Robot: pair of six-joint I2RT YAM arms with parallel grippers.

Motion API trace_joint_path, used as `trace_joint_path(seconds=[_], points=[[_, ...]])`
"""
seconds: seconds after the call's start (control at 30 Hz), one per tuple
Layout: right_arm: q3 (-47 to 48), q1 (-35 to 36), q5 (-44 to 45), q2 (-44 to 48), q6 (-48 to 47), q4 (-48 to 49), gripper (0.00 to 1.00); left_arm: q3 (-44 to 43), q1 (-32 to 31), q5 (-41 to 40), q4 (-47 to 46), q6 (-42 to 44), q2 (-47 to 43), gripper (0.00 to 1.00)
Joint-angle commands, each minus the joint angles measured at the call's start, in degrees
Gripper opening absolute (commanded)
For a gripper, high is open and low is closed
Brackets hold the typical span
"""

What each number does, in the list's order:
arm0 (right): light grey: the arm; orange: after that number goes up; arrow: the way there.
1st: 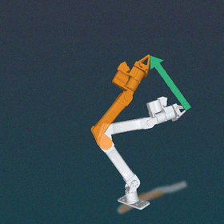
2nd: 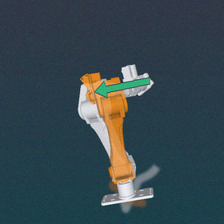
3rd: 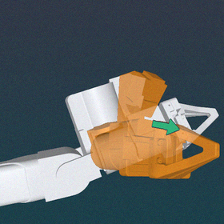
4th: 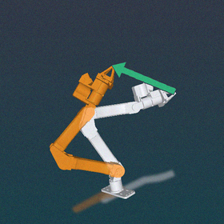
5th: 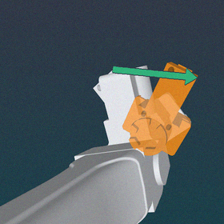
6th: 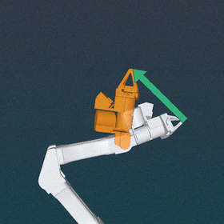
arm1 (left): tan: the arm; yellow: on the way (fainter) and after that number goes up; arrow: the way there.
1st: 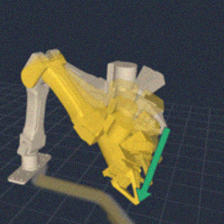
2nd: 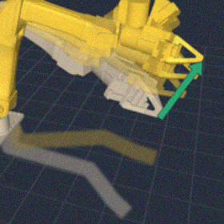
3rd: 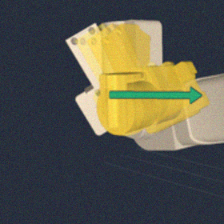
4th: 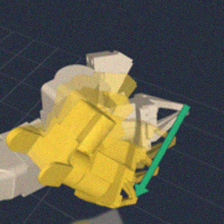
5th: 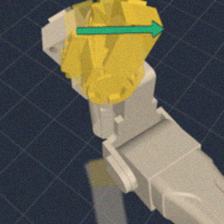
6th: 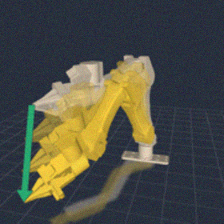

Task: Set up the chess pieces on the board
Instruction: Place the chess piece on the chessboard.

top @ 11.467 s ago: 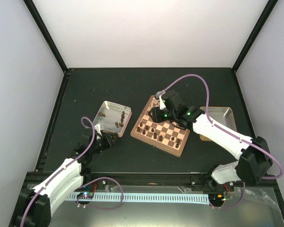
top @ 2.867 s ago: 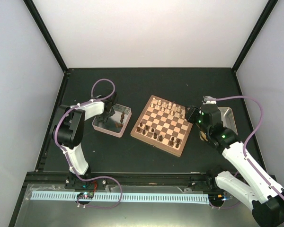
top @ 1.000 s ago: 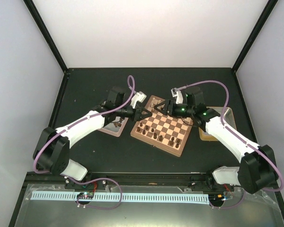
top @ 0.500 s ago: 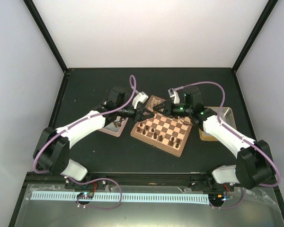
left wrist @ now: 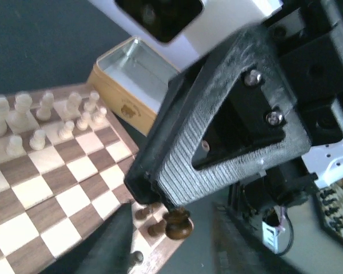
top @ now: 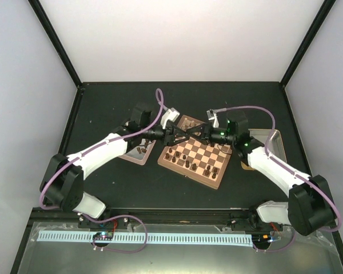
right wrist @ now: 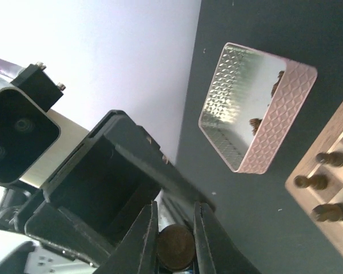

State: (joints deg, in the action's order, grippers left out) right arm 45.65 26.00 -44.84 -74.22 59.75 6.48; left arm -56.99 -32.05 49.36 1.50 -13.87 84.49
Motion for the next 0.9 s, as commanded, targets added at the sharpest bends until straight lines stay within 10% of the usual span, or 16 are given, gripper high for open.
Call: trace_joint_path(seconds=[0.0, 0.3, 0.87], points=[[-4.9, 0.2, 2.8, 3.9, 13.4, 13.3, 0.02, 1.0, -0.1, -2.3, -9.7, -6.6, -2.3, 0.55], [-10.3, 0.2, 10.3, 6.8, 30.7, 24.0, 0.02, 11.6, -1.7, -7.0, -36.2, -28.2, -2.3, 0.61], [-12.2, 0.2, 10.3, 8.0, 30.7, 22.1, 0.03, 11.6, -5.3, -13.7, -40.5, -30.4, -1.3, 0.33]])
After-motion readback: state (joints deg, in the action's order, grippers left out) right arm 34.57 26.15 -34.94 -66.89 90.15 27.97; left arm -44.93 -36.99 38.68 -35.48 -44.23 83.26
